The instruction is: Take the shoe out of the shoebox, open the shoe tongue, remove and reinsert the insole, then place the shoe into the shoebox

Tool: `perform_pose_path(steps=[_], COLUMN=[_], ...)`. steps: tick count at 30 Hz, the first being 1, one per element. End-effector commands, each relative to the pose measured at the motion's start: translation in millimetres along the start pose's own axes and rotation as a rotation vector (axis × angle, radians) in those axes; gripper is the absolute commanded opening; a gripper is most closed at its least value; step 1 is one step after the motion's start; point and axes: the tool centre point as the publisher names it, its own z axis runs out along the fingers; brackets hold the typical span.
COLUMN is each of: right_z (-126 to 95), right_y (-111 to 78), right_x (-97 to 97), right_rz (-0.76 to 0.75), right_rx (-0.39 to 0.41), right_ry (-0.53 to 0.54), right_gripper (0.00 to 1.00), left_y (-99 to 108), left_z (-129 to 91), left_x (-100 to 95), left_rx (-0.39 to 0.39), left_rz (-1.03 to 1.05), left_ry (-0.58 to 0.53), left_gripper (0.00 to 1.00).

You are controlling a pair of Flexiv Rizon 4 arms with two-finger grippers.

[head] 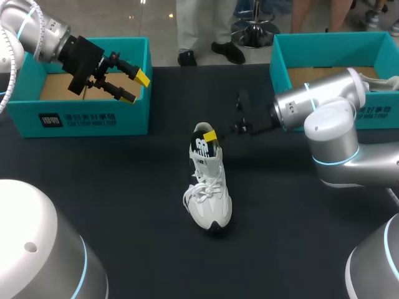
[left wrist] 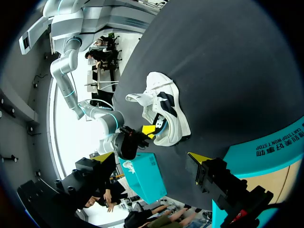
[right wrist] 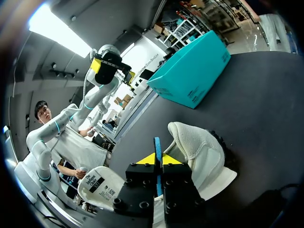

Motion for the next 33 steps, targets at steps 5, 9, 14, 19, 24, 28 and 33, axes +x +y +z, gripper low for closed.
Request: perform_pose_path(steps=[5, 9, 14, 19, 24, 28, 33], right_z=[2.3, 2.5, 3.3, 3.6, 2.1, -0.1, -3.9], right_y=[-6.6, -7.0, -10.1, -10.1, -5.1, 0.3, 5.0], right_x=[4.2, 4.5, 4.6, 5.3, 6.4, 8.9, 12.6], right_rz=[0.014, 0.019, 0.028, 0.026, 0.014, 0.006, -0.001], right_rx=[0.011, 0.016, 0.023, 0.02, 0.017, 0.022, 0.032], right_ry=[0.001, 0.002, 0.007, -0.003, -0.012, -0.02, -0.03], right_gripper=[0.0, 0.0, 0.0, 0.48, 0.55, 0.56, 0.55], left_y=[-0.5, -0.5, -0.5, -0.5, -0.5, -0.5, -0.5], left_z=[-0.5, -0.5, -0.5, -0.5, -0.5, -0.5, -0.5], left_x=[-0.3, -0.3, -0.3, -0.3, -0.3, -0.3, -0.3], left_rx=[0.0, 0.0, 0.0, 0.0, 0.0, 0.0, 0.0], left_rz=[0.001, 0.001, 0.001, 0.001, 0.001, 0.001, 0.001], left_ry=[0.003, 0.003, 0.003, 0.003, 0.003, 0.003, 0.003], left_gripper=[1.0, 1.0, 1.0, 1.0, 1.0, 1.0, 1.0])
